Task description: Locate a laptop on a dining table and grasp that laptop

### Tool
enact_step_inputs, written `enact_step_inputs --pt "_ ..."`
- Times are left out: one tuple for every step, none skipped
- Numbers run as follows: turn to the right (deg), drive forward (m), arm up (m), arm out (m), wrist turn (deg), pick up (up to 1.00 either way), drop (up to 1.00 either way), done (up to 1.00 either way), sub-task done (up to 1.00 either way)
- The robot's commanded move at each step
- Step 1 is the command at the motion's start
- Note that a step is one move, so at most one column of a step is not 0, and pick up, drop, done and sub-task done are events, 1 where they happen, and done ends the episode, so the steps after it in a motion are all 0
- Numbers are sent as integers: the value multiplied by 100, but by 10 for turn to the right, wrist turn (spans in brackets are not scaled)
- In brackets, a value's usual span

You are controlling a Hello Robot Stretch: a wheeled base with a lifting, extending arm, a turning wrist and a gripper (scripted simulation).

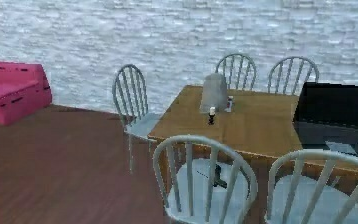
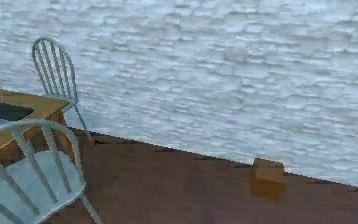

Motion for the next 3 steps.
enact_step_inputs --pt "450 0 0 0 0 0 0 0 0" --pt "210 0 0 0 0 0 0 0 0" --pt "0 60 0 0 0 0 0 0 0"
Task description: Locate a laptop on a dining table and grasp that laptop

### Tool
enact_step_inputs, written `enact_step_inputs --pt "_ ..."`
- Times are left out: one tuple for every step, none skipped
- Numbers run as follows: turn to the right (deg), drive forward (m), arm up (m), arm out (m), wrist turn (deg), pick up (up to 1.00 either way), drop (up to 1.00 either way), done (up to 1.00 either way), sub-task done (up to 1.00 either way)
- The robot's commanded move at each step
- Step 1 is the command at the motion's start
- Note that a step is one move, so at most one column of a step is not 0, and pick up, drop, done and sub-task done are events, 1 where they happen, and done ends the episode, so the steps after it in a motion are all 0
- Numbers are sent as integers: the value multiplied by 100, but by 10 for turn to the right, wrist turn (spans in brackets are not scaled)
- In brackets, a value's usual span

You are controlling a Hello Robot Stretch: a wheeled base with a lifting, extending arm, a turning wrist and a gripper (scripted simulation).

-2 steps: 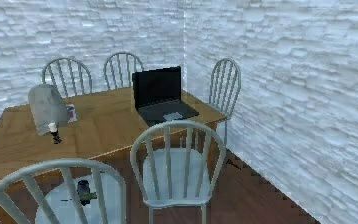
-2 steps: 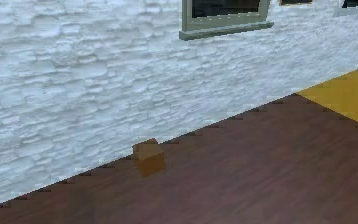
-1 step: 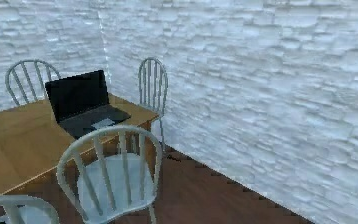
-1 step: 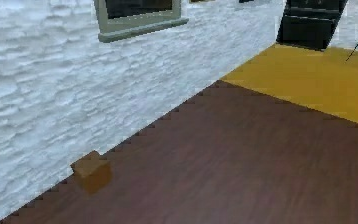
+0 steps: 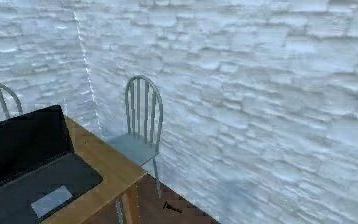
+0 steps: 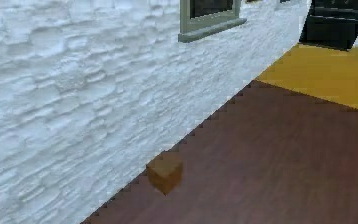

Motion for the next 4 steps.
enact_step_inputs --pt "-450 0 0 0 0 0 0 0 0" --pt "-450 0 0 0 0 0 0 0 0" --pt "-360 0 0 0 0 0 0 0 0" --pt "0 0 50 0 0 0 0 0 0"
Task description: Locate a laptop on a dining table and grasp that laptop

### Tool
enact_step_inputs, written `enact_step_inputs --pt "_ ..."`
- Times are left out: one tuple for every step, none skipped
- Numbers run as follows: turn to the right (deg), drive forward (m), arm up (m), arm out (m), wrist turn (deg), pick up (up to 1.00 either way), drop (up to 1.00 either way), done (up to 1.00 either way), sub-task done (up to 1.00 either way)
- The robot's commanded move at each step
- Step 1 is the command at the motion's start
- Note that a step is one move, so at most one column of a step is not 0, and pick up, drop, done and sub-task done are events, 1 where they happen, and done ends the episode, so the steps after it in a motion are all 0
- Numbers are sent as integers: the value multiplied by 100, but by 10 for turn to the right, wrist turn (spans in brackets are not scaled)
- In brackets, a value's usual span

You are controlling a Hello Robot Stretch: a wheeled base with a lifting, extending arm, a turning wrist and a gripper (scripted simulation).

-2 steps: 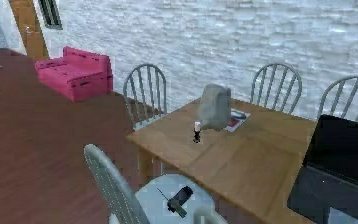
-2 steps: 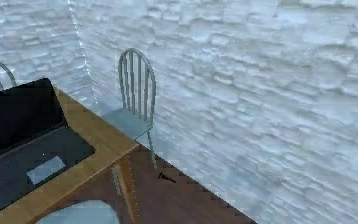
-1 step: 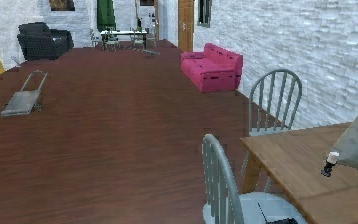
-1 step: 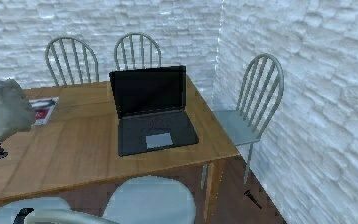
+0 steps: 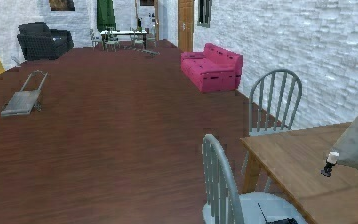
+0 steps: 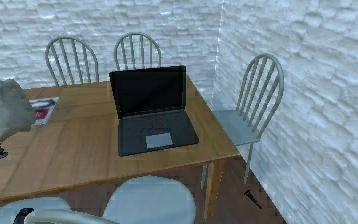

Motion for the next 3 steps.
enact_step_inputs --pt "0 0 34 0 0 0 0 0 0" --pt "0 0 0 50 0 0 0 0 0" --pt "0 0 0 0 450 0 0 0 0"
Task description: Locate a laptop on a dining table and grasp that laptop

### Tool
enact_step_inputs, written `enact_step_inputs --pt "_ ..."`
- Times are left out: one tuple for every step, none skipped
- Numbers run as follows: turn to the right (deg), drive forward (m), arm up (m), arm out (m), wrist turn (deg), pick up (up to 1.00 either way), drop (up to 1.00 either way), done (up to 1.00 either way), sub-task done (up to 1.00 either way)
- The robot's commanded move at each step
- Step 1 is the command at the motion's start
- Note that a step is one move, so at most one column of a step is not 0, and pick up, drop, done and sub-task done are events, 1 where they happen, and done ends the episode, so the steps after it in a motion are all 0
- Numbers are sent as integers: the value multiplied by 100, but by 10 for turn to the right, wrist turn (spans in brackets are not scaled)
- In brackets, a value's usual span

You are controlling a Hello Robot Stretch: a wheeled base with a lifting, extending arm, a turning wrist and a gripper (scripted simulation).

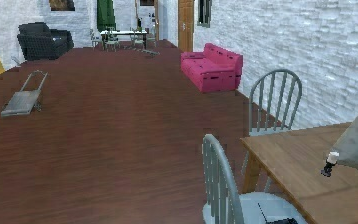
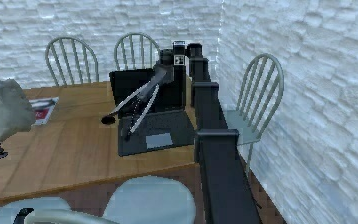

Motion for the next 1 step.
enact_step_inputs --pt "0 0 0 0 450 0 0 0 0"
